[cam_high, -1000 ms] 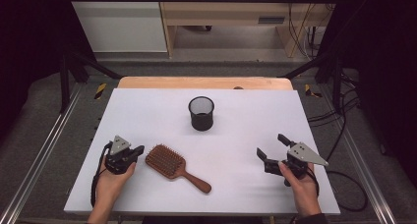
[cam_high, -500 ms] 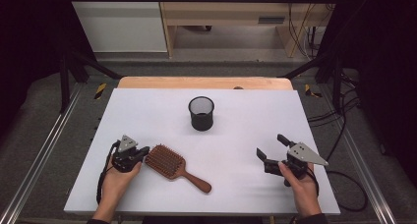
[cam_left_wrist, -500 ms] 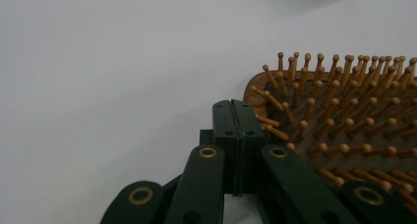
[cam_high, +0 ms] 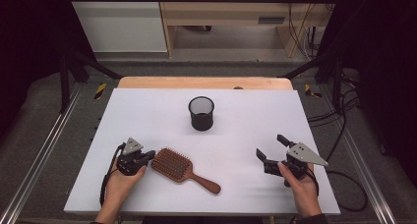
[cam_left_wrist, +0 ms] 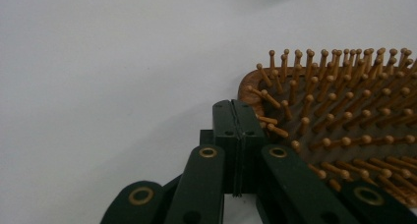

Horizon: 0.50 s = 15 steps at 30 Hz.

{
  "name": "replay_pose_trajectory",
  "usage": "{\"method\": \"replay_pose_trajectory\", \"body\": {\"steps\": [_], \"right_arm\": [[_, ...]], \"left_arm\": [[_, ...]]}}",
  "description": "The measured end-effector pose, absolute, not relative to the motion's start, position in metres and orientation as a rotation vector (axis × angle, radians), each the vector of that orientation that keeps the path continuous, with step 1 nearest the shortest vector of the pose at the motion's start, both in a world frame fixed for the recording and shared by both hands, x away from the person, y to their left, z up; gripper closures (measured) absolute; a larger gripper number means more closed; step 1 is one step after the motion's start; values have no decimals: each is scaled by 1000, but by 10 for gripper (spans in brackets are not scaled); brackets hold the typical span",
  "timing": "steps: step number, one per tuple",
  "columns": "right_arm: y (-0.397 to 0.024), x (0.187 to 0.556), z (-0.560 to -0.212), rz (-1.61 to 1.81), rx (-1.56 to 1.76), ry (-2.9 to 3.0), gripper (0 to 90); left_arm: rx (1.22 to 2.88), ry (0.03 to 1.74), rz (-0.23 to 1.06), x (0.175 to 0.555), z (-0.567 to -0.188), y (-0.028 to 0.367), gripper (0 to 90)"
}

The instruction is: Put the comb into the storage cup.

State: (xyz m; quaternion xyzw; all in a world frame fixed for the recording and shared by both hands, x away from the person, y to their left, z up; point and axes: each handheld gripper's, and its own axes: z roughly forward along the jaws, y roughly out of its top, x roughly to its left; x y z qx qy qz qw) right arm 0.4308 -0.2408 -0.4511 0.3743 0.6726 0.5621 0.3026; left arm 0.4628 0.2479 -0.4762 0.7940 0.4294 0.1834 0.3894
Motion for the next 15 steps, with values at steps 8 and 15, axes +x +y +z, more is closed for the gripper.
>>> {"method": "replay_pose_trajectory", "body": {"steps": [8,15], "right_arm": [[-232,430,-450,1508,970,1816,64],[-229,428,-448,1503,966,1822,60]], "left_arm": [[2035,1072,437,457,-477,231,900],[2087,1029,432,454,-480,210,900]]}}
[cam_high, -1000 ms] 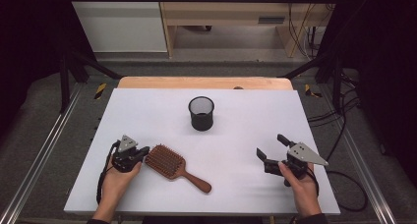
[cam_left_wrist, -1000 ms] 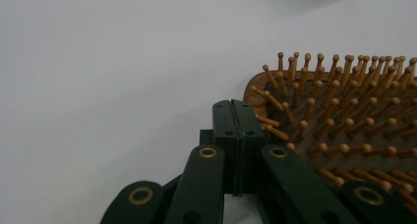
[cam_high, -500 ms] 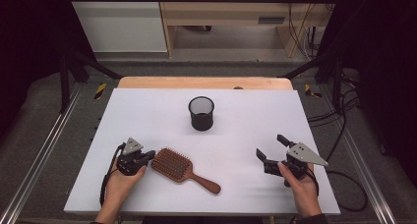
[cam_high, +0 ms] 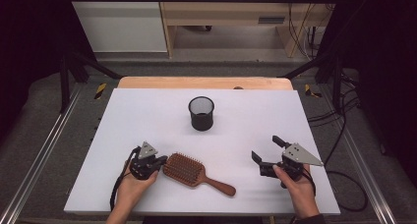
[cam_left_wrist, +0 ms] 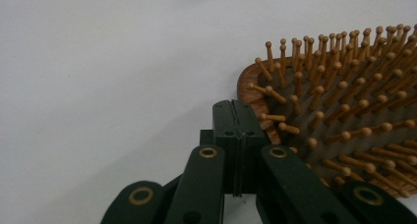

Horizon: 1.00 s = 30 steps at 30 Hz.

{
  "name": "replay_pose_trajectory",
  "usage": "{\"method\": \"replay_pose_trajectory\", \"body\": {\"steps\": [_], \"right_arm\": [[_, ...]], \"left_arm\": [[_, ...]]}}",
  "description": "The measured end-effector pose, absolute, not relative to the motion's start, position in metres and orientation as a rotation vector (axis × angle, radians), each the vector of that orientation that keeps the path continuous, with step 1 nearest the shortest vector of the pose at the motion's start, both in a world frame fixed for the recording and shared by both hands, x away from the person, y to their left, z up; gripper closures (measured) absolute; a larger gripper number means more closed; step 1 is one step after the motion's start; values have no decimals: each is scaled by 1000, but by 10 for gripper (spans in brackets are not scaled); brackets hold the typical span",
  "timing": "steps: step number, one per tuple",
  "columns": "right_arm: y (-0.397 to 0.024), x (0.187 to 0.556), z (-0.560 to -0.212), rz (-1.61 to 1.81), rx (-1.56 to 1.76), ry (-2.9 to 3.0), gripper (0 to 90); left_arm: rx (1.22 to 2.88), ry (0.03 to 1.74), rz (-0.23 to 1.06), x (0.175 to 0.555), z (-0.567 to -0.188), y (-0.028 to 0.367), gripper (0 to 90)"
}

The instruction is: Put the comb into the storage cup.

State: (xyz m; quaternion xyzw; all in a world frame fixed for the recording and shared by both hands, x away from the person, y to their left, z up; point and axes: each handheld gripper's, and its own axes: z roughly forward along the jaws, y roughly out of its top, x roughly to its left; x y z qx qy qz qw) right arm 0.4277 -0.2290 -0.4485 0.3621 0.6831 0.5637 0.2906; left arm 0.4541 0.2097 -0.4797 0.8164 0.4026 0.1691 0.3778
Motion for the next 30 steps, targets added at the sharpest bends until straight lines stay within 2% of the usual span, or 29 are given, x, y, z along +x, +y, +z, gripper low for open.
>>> {"method": "replay_pose_trajectory", "body": {"steps": [15,30], "right_arm": [[-231,427,-447,1506,989,1807,55],[-228,426,-446,1500,1064,1842,92]], "left_arm": [[2122,986,417,448,-480,190,900],[2141,933,381,442,-481,169,900]]}}
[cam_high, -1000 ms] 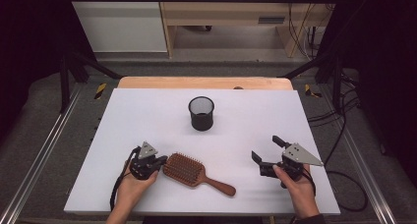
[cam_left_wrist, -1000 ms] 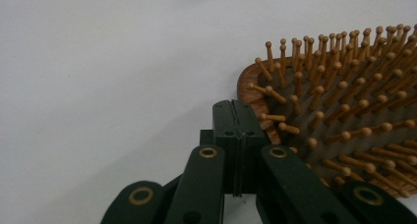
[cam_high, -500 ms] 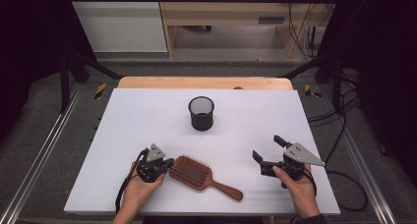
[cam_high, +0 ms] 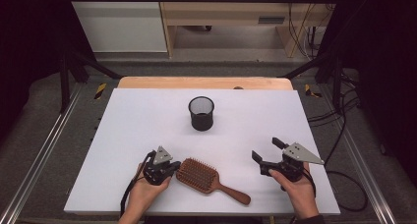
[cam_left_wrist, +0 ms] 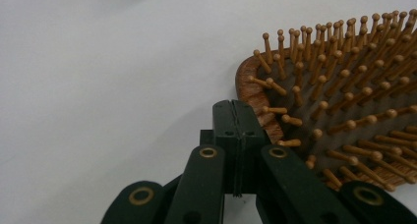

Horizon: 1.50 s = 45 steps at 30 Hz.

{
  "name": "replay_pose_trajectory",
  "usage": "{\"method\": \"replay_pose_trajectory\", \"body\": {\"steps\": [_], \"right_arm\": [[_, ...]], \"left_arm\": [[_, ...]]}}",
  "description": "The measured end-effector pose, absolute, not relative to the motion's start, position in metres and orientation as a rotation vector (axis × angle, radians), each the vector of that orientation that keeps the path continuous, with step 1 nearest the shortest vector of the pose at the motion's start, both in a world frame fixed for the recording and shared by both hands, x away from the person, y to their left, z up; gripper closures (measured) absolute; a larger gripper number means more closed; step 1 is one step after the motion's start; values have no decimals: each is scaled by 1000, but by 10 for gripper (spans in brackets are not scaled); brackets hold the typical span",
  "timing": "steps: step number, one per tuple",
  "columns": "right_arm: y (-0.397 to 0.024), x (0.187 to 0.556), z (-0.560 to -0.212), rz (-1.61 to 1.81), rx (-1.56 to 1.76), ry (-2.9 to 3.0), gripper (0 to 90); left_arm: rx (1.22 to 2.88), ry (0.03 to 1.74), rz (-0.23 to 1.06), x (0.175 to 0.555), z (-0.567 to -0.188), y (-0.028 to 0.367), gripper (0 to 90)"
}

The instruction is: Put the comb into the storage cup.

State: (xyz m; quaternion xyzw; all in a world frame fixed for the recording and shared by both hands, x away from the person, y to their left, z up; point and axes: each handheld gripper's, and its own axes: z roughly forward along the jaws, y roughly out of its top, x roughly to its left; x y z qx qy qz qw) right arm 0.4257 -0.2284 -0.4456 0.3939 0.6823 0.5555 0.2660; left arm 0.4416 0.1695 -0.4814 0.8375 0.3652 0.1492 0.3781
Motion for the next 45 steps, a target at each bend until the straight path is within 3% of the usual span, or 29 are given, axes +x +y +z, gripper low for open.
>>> {"method": "replay_pose_trajectory", "body": {"steps": [20,39,42,45], "right_arm": [[-215,422,-436,1491,1104,1990,99],[-194,420,-433,1426,1031,2158,84],[-188,419,-435,1389,1010,2202,85],[-185,418,-436,1372,993,2243,87]], "left_arm": [[2095,900,389,438,-479,164,900],[1757,980,760,406,-431,250,897],[1731,997,788,396,-432,258,829],[1693,1017,839,390,-431,264,661]]}}
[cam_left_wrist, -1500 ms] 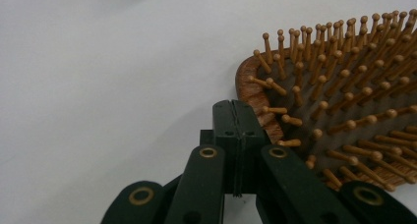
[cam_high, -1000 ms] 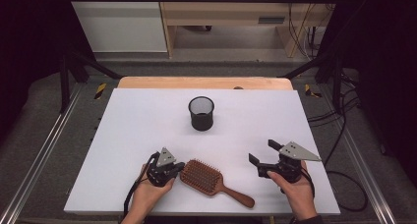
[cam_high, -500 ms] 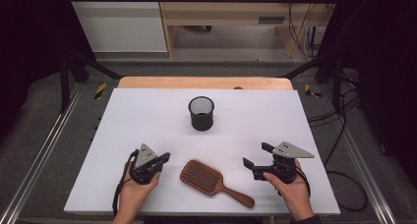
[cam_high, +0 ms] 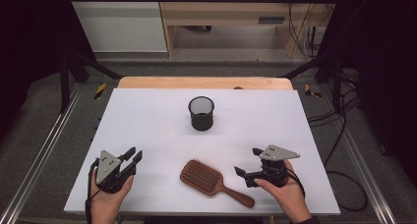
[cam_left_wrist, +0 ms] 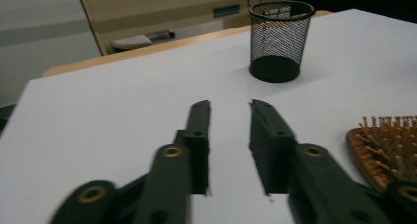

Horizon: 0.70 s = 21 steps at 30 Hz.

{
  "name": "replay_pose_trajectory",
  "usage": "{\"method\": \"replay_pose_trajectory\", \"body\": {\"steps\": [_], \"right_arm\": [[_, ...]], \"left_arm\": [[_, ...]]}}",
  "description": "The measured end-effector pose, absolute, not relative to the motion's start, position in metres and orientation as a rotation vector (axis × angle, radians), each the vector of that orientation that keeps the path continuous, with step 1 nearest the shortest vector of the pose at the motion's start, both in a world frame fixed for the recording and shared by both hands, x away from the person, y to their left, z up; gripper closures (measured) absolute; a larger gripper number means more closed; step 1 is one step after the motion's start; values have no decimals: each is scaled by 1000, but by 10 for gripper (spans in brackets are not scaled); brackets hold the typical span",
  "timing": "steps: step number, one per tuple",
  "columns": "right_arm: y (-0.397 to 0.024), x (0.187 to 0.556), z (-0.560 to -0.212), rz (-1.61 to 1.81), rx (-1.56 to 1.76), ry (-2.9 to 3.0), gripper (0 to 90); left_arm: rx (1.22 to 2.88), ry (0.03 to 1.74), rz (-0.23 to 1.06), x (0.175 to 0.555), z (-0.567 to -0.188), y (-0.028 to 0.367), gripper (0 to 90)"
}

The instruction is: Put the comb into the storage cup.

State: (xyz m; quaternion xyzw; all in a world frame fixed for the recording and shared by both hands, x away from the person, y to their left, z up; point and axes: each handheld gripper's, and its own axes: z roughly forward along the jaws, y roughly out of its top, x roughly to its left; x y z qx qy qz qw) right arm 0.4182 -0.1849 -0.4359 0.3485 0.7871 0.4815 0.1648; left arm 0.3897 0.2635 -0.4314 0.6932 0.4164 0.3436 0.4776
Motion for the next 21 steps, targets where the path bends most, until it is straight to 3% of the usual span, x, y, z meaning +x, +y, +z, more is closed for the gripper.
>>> {"method": "replay_pose_trajectory", "body": {"steps": [3,11,15,21], "right_arm": [[-181,418,-436,1351,976,2274,91],[-170,414,-436,1270,958,2373,88],[-164,413,-436,1238,938,2426,91],[-150,413,-441,1151,893,2520,90]], "left_arm": [[1625,1040,890,393,-431,267,435],[1584,1077,907,402,-436,271,125],[1578,1077,894,403,-438,273,51],[1575,1085,882,405,-440,277,37]]}}
